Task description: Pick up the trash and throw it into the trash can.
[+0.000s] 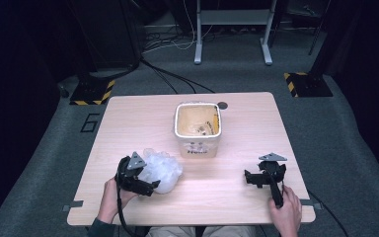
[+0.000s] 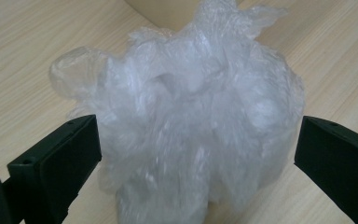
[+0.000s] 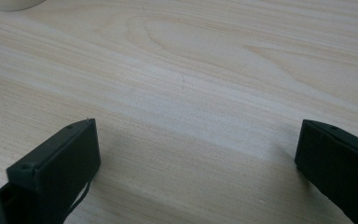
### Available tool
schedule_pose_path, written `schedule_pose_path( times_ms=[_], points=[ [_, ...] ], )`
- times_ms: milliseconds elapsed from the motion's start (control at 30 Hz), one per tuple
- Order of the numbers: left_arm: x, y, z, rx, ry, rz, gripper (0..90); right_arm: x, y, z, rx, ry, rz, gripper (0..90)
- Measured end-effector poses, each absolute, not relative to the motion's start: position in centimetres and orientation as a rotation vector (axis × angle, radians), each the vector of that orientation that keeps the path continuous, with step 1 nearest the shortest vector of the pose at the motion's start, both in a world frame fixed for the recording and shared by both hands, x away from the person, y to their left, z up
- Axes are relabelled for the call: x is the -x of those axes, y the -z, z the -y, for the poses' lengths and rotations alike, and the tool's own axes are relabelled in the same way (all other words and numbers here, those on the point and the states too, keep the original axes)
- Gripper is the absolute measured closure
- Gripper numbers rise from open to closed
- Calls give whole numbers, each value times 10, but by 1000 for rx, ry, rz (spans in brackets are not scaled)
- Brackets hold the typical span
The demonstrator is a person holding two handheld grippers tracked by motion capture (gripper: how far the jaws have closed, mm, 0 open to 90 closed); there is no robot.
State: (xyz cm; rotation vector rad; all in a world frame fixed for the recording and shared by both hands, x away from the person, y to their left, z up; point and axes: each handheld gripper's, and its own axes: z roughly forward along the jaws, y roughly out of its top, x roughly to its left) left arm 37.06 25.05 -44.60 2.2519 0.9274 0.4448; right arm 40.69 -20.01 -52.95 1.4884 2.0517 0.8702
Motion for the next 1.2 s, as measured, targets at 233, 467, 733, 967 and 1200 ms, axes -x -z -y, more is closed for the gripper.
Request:
schedule_pose_path(
  times_ms=[233, 467, 733, 967, 1200],
  points=[
    [-390, 468, -229, -2305, -388, -934, 0, -407, 530, 200, -1490, -870, -2052, 0],
    [-398, 480, -221, -2325, -360, -943, 0, -407, 530, 200, -1490, -871, -2052, 0],
    [-403, 492, -208, -2395, -339, -951, 9, -407, 530, 200, -1490, -870, -2052, 0],
    [-401, 497, -205, -2401, -336, -948, 94, -407, 530, 200, -1489, -870, -2052, 0],
    [-400, 496, -212, -2345, -337, -944, 307, -407, 530, 200, -1490, -870, -2051, 0]
  ],
)
